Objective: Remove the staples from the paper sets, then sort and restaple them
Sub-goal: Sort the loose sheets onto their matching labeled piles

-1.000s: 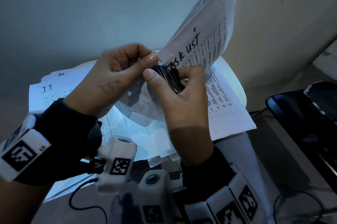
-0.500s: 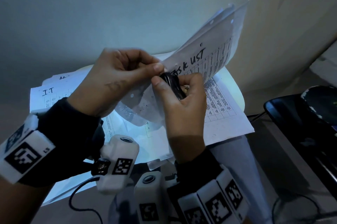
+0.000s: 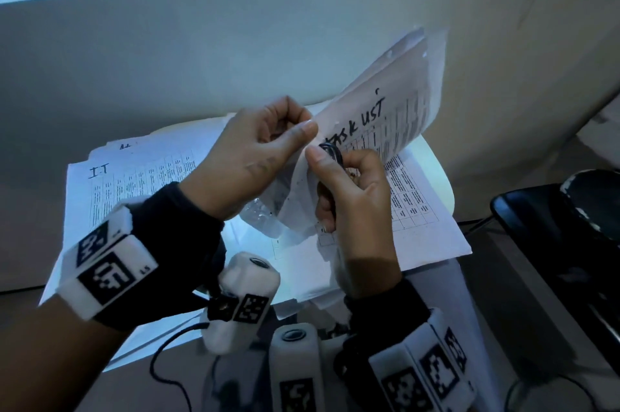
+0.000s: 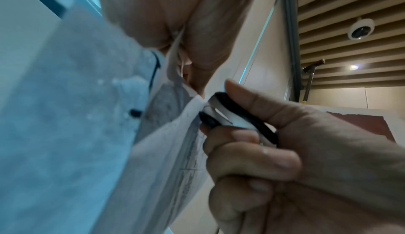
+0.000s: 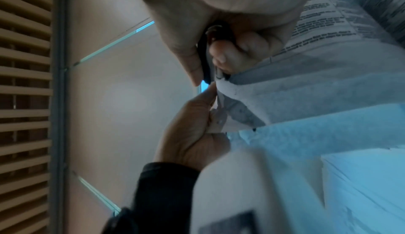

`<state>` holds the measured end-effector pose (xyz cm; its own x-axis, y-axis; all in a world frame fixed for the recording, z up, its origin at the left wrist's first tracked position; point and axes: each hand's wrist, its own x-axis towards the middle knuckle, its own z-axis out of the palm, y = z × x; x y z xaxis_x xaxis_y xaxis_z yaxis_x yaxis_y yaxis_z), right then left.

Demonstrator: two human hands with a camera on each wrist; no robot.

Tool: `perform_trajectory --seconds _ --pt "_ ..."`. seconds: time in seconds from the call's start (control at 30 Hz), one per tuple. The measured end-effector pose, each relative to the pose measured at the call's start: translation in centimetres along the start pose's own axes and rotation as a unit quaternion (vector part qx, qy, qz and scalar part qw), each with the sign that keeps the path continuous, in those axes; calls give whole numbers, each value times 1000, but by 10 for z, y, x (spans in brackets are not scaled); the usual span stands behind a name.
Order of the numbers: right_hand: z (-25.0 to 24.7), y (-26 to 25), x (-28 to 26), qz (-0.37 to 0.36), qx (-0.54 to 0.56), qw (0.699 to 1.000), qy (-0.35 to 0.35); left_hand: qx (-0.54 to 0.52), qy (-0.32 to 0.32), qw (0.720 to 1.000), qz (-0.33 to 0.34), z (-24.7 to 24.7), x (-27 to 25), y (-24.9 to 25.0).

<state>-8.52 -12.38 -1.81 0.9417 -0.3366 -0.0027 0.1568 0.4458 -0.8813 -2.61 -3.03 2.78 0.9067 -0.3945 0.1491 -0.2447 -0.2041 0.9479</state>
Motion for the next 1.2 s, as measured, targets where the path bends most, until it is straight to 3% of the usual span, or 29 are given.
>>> perform_trajectory --seconds 0.17,0.47,0.6,0.73,0.87,1.2 --pt "-10 -9 1 -47 -65 996 -49 15 -15 1000 3 -2 -1 3" --pt "-11 -9 3 -135 -191 972 -28 -21 -115 992 -52 -10 9 8" --pt "-10 -1 -2 -133 -146 980 -8 22 -71 997 -12 -1 7 4" --pt "-5 5 -14 -143 -168 975 14 110 23 993 31 -9 13 1" --pt "-15 6 -10 -99 -161 981 36 77 8 997 29 -24 17 6" --pt "-51 -6 8 -82 -247 965 34 232 19 968 99 -33 17 13"
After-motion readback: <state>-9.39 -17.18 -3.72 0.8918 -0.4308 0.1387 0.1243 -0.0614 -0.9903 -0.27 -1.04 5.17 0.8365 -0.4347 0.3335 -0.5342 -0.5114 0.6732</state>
